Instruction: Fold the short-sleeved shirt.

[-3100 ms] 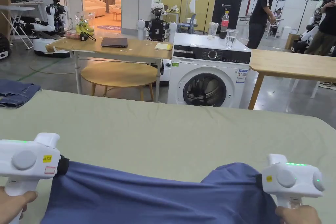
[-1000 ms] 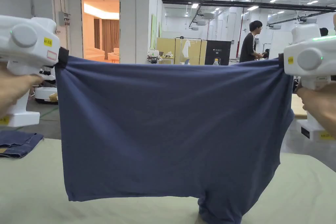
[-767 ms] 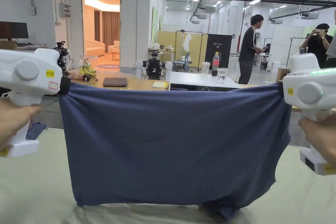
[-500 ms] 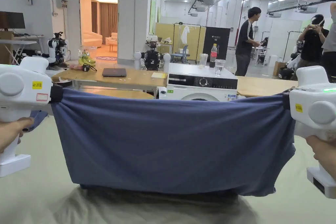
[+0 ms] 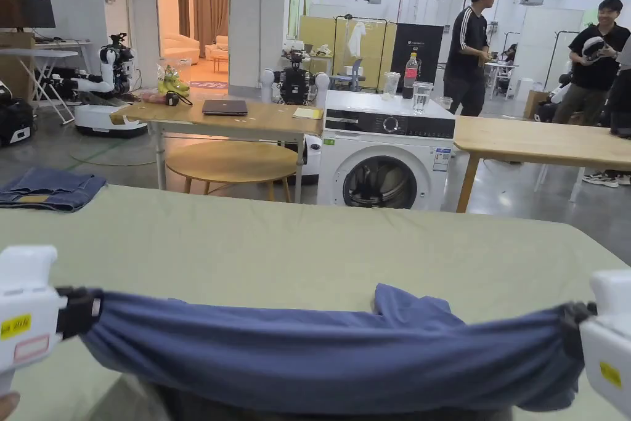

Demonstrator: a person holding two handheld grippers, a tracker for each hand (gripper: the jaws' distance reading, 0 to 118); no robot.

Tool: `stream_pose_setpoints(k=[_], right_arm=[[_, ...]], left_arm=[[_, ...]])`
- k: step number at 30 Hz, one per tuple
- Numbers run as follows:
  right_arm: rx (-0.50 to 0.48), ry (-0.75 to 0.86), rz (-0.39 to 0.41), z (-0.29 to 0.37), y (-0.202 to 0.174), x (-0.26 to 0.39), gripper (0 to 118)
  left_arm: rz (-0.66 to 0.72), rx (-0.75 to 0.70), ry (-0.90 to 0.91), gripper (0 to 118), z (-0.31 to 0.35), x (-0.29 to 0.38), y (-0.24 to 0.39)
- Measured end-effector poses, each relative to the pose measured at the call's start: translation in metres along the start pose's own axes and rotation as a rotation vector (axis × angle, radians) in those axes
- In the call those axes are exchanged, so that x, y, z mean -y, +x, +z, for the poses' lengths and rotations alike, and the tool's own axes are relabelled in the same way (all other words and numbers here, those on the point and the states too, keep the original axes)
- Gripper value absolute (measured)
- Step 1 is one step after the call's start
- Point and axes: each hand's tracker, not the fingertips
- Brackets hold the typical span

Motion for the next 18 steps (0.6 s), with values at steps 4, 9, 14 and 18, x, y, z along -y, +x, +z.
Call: stream_pose_setpoints(k=[4,9,14,18], right_arm=[[-0.010,-0.090,0.035,0.012,-0.003,0.050,0],[-0.031,-0.258,0.041,0.007,-0.006,0.112,0],[-0.052,-0.419,0.100,-0.018,-0.010,0.160,0],[-0.077,-0.520,0.085,-0.041,-0.009,0.182,0]], left_arm=[[0.013,-0.014,-0.091,0,0.004,0.056,0.000],[0.021,-0.027,-0.239,0,-0.006,0.106,-0.005],[-0.010,-0.046,-0.395,0,-0.035,0.138,-0.012],[-0.020,-0.059,-0.451,0,-0.053,0.155,-0.013]])
